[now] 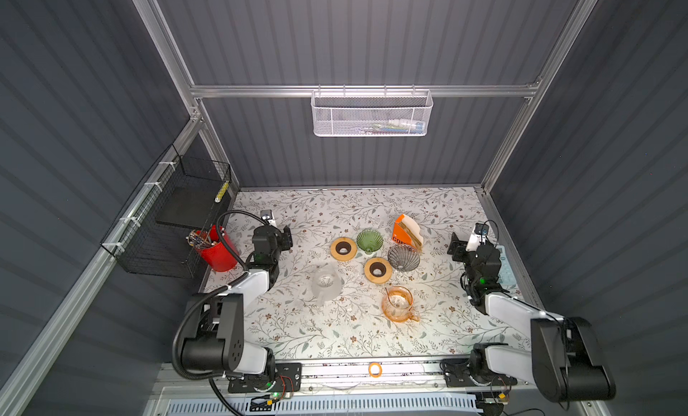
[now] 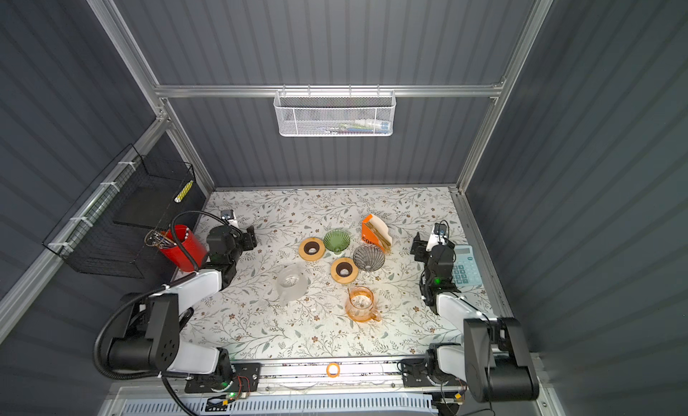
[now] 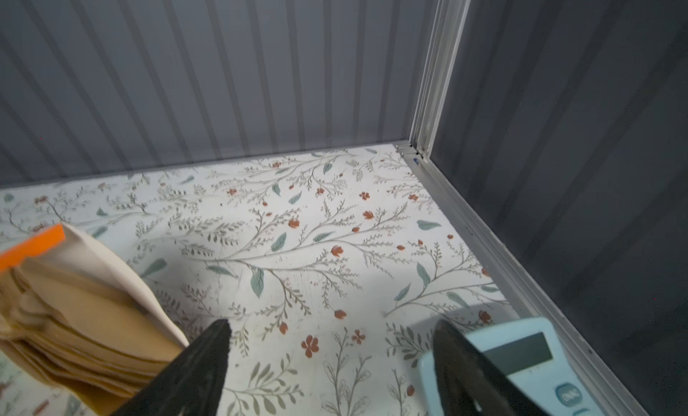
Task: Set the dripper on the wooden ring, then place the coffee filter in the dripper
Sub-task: 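Raise both arms from rest toward the middle of the table, then move left gripper over the frosted pitcher handle while right gripper approaches the filter box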
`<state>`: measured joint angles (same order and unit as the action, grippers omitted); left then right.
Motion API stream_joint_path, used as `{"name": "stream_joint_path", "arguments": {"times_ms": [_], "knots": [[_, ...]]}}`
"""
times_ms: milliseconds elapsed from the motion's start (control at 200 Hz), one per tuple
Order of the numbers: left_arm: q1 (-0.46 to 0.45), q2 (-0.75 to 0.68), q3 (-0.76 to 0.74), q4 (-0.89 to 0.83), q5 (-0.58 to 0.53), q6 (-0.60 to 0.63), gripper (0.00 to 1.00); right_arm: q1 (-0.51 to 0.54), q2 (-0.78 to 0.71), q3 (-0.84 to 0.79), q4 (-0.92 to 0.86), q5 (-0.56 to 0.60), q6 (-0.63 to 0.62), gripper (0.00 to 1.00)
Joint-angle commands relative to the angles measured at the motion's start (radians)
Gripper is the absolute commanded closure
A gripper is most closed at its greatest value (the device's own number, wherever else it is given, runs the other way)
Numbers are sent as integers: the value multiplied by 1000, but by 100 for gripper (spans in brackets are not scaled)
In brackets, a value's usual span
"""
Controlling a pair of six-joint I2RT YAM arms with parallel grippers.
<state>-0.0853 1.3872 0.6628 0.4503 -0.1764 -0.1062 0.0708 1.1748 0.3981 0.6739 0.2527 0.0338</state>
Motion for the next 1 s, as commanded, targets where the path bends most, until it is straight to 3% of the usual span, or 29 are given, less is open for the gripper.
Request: {"name": "stream_joint_path", "arguments": {"times_ms": [0,90,225,425,706,816,996], "knots": [[-40,-89,54,-258,57,-82,28,81,-115,98,-319,195,0,17],[-119,-144,110,-429,21,-82,31,147,-200,129,-463,230,60,18],[-208,-201,132,-606,72,-152,39,201,-303,164,-680,149,197,21],[-280,-371,73,-818,132,-252,44,276,-423,183,-845,43,283,26],[-483,-517,6,-1049,79,-412,55,312,-457,199,-912,-62,346,30],[-554,-514,9,-1119,20,-436,58,317,-448,204,-909,-83,358,31],[-626,-424,18,-1115,15,-474,61,322,-428,211,-899,-100,362,31]]}}
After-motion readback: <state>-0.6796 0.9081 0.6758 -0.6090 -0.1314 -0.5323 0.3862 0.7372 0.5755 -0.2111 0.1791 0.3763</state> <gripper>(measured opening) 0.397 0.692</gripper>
